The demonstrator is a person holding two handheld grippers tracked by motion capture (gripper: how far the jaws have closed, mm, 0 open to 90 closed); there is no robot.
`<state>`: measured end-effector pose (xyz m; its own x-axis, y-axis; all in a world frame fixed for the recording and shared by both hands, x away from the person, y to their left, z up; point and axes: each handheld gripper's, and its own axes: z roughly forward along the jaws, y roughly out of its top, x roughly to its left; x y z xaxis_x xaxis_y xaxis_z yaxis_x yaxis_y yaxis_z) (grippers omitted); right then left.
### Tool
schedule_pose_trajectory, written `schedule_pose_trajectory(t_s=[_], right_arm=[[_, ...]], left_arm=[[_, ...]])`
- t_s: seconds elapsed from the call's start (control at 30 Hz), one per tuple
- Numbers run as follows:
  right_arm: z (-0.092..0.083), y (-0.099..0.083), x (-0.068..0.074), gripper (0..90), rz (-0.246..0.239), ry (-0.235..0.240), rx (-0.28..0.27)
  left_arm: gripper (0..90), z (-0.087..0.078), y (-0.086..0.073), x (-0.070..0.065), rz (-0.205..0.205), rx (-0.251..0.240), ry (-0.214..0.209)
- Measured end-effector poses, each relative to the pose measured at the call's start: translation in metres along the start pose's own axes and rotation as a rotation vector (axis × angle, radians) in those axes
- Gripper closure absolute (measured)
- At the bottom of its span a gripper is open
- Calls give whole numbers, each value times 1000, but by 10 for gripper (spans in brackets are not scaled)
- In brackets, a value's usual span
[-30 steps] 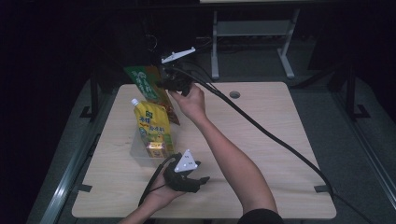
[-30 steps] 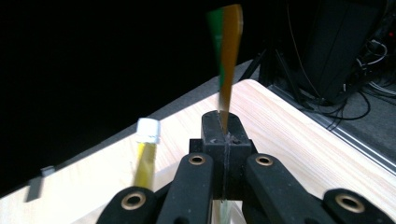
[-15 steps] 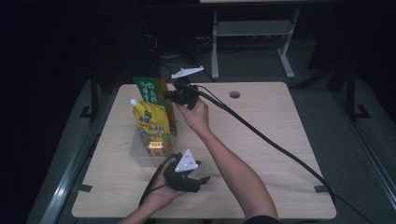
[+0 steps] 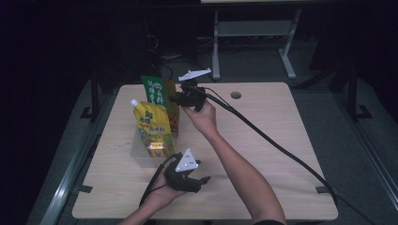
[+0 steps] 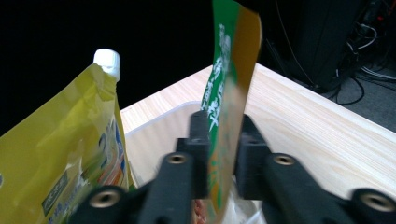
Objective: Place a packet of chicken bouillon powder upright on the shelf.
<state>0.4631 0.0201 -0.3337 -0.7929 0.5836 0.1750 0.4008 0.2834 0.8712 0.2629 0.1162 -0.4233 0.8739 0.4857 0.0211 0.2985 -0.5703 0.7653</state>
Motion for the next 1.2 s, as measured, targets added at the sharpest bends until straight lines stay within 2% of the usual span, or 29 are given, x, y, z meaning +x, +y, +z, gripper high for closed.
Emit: schedule_pose_trajectory(t_s=[0.2, 0.37, 0.4, 0.47, 0.5, 0.53, 0.67, 0.83, 0.9, 0.93, 1.13, 1.17, 1.2], right_arm=[[-19, 1, -5, 611, 12, 7, -3], [-46, -6, -14, 529, 19, 3, -1], [-52, -8, -16, 519, 33, 3, -3], [-63, -12, -19, 510, 39, -7, -8], [-63, -12, -19, 510, 39, -7, -8], [-77, -17, -24, 492, 43, -20, -4], [-97, -27, -29, 478, 53, -36, 5], [-120, -43, -35, 457, 78, -50, 16], [-123, -46, -37, 457, 76, -62, 22], [-133, -54, -40, 456, 90, -69, 26], [-158, -79, -47, 435, 131, -98, 37], [-158, -79, -47, 435, 131, -98, 37], [-169, -87, -50, 431, 139, -111, 33]], left_arm=[[347, 2, -1, -1, 1, 7, 3], [333, 3, 0, -1, 10, 10, 1], [332, 3, 0, -1, 15, 10, 2], [331, 4, 0, -2, 16, 9, 2], [329, 4, 0, -2, 16, 9, 2], [328, 4, 0, -2, 16, 9, 0], [321, 4, 0, 0, 7, -1, 0], [321, 3, -1, 1, 8, 3, 0], [320, 3, -1, 1, 7, 3, 0], [321, 3, -2, 1, 1, -5, 1], [320, 3, -2, 3, 13, 0, 3], [318, 3, -2, 3, 13, 0, 3], [317, 4, -1, 3, 15, 0, -1]])
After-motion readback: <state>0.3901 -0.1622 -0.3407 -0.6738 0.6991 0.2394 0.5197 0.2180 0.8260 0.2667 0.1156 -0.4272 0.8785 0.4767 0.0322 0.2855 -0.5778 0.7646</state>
